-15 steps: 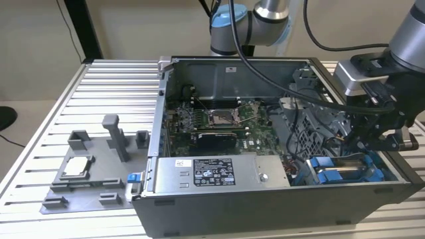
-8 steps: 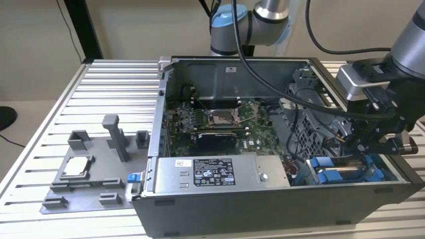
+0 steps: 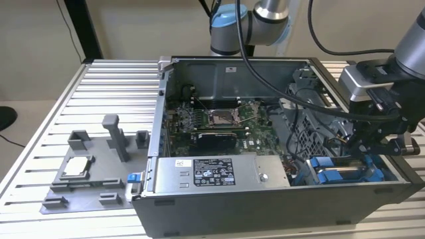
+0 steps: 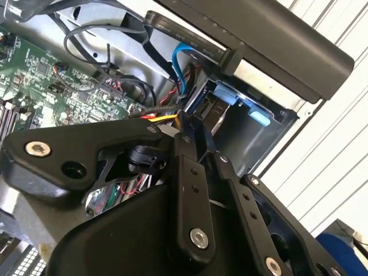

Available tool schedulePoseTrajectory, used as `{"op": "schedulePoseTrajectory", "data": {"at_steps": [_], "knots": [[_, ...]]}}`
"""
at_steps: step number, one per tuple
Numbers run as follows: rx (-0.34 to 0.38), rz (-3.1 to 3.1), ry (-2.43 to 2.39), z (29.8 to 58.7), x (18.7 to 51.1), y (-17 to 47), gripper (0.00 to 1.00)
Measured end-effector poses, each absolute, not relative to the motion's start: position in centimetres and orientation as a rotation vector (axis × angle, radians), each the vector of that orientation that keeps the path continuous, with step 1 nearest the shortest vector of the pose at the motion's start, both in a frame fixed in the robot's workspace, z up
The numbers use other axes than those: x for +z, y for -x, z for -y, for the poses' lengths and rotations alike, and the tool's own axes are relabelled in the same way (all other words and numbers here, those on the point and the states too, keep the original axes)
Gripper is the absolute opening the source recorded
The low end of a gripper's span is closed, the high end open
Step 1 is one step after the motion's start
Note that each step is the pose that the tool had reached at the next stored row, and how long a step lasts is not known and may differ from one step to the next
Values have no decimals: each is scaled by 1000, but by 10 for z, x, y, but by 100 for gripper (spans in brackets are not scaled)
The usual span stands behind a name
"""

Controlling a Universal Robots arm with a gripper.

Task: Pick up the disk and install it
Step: 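Insert the first disk wire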

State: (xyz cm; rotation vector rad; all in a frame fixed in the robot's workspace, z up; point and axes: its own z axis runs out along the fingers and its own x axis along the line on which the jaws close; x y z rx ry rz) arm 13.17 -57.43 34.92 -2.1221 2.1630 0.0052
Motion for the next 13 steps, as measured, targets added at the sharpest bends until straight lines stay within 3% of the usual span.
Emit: {"op": "schedulePoseTrajectory", "data": {"at_steps": [6,13], "knots": [[9,-2164,2123,574,349,-135,0],[65,-2193,2147,574,346,-145,0]]}}
